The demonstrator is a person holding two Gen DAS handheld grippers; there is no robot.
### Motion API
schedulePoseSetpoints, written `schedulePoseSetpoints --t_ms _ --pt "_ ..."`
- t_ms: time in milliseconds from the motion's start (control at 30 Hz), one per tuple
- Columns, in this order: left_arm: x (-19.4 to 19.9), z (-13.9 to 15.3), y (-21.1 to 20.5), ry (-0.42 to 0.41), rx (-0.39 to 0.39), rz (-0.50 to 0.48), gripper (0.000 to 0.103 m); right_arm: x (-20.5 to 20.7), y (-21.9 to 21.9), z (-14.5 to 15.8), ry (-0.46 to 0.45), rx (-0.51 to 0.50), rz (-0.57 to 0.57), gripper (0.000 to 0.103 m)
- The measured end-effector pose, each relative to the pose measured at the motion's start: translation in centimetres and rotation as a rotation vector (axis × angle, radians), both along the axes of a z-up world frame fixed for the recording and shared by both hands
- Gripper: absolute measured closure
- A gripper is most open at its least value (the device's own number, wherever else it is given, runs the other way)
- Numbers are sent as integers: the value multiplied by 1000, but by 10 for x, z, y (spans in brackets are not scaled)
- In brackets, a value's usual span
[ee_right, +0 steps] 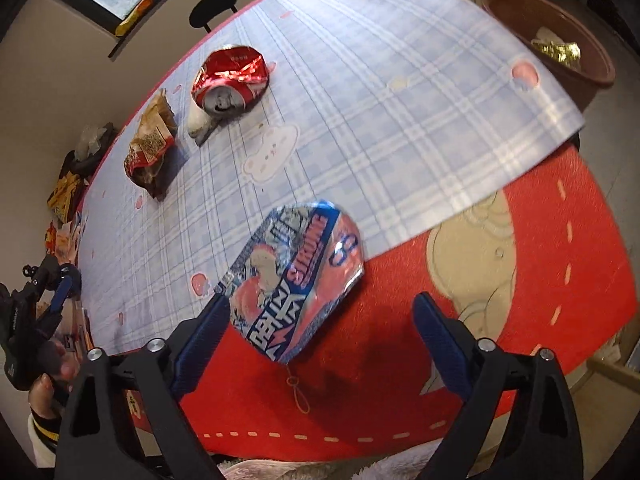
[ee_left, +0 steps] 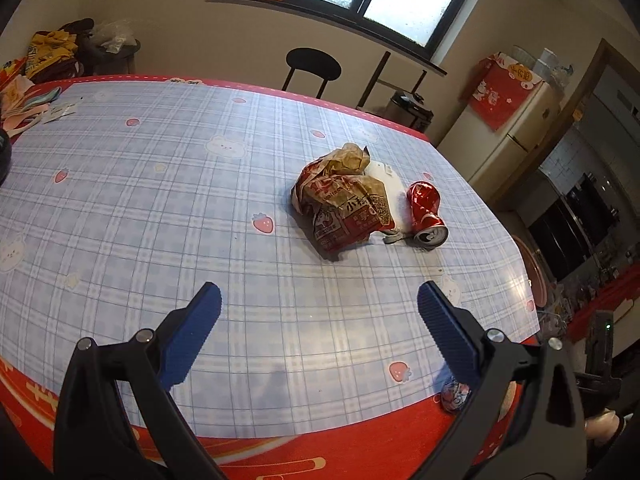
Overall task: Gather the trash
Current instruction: 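Grasp the blue-and-red snack packet with the right gripper, then grasp the brown Wallace paper bag with the left gripper while the right holds the packet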
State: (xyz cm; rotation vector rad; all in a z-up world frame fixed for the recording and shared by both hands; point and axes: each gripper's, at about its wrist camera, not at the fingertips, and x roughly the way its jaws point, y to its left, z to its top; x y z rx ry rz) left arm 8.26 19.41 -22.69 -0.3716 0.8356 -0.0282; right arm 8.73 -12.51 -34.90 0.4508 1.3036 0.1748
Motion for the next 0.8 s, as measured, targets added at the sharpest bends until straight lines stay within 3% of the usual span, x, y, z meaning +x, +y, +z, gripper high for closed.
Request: schedulePoseSetpoints --t_ms 67,300,400,433,667,800 --pt "5 -4 1 9 -13 -16 6 -5 2 -9 36 27 -24 29" --pt "15 -7 1 -4 -52 -46 6 7 10 -18 83 64 -44 44" --pt "15 -11 6 5 -60 -31 6 14 19 -19 94 64 -19 66" --pt "14 -12 8 7 -62 -23 6 16 22 -18 92 57 -10 80" --pt "5 -15 25 16 -72 57 6 36 33 9 0 58 61 94" --pt "5 -15 26 19 -74 77 6 50 46 23 -65 31 143 97"
